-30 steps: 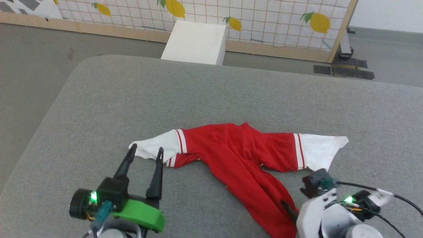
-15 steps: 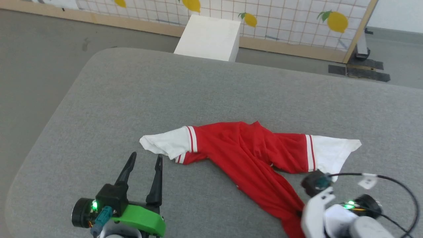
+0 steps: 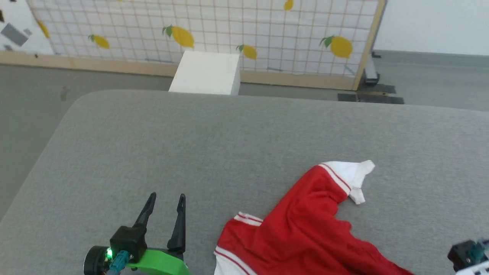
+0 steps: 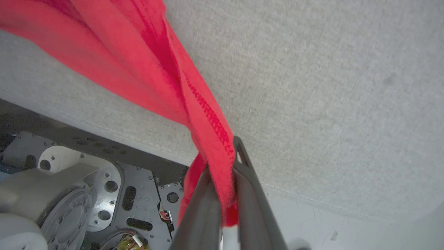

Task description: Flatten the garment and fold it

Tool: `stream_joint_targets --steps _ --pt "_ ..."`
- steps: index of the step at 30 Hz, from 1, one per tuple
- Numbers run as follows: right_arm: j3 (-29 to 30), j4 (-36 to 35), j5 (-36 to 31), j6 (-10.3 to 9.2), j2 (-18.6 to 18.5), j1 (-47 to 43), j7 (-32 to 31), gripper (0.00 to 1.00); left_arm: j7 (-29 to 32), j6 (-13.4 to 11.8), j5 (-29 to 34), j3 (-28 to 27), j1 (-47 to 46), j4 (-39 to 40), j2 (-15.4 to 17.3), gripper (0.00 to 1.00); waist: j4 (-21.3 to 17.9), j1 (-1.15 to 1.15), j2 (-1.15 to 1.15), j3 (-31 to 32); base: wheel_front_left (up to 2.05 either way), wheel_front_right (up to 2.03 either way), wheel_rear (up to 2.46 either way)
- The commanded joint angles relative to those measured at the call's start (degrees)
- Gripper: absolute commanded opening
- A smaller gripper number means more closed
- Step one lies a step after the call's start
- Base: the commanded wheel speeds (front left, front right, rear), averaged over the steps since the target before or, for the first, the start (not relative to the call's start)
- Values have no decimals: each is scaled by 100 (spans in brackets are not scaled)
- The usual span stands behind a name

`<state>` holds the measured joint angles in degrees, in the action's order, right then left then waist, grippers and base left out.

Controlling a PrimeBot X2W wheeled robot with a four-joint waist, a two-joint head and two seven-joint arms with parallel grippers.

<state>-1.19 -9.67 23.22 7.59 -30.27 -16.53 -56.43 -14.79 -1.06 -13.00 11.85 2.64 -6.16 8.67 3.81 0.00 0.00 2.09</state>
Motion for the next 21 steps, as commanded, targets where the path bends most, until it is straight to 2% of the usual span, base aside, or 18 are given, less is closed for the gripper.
stream_joint_targets --steps 1,5,6,9,12,17,21 --pt "96 -107 -47 -10 142 -148 34 0 -20 48 30 -26 96 -20 -65 100 -97 0 0 82 0 0 0" --pt "224 -122 -247 -10 556 -243 439 0 -20 186 41 7 147 -137 -176 100 -75 0 0 34 0 0 0" --pt "240 -96 -335 -10 646 -192 641 100 -20 236 22 23 146 -183 -202 100 -52 0 0 14 0 0 0" --pt "220 -93 -484 -10 831 37 1177 100 10 425 -95 125 129 -399 -234 100 -11 0 0 -24 0 0 0" --pt "184 -195 -508 -10 941 403 2004 100 428 634 -305 362 11 -598 -251 100 3 0 0 -79 0 0 0" --pt "256 -188 -732 -10 1083 838 3398 100 1833 796 -787 799 -299 -742 -187 100 -54 0 0 -255 0 0 0" --pt "310 -43 -1035 -10 1267 1034 4106 100 2754 823 -958 1006 -691 -783 -38 100 -176 0 0 -496 0 0 0"
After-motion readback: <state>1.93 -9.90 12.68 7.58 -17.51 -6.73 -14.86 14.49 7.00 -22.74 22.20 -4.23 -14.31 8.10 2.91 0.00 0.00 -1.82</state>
